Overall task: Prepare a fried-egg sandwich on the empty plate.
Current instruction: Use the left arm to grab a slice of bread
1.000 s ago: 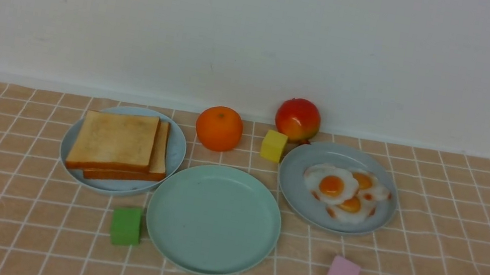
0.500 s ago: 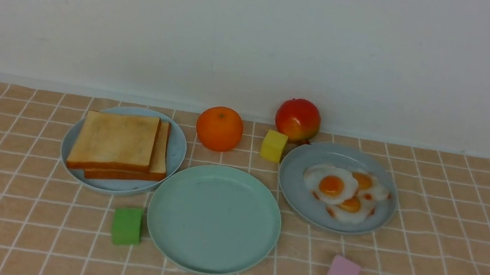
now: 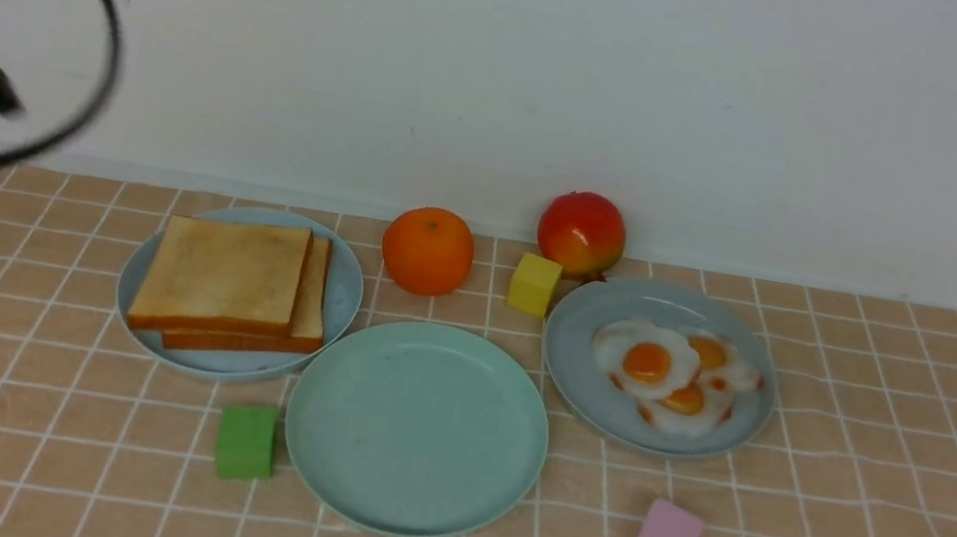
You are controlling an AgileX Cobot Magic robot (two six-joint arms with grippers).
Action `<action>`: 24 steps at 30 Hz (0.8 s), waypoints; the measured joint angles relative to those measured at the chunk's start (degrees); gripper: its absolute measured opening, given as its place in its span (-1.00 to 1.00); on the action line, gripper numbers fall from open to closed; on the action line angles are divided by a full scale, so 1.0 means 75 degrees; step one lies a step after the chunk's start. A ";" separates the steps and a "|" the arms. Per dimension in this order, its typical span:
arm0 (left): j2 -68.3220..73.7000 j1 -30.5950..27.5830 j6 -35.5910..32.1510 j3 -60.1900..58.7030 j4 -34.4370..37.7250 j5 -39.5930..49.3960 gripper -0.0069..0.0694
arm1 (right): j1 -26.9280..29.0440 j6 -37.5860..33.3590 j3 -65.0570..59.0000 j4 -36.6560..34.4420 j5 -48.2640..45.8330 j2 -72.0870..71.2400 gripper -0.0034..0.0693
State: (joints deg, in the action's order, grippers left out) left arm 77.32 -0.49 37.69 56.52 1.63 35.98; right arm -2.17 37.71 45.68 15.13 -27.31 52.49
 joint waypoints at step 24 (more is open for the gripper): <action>0.5047 0.0000 -0.6317 0.3600 0.1647 0.0213 -0.19 | -0.2925 -0.4217 -0.0144 -0.3962 -0.2314 0.1196 -0.25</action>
State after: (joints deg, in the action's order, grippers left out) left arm 115.17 -0.49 -9.69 83.51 13.98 37.58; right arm -24.10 6.08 44.60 -14.58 -44.67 61.47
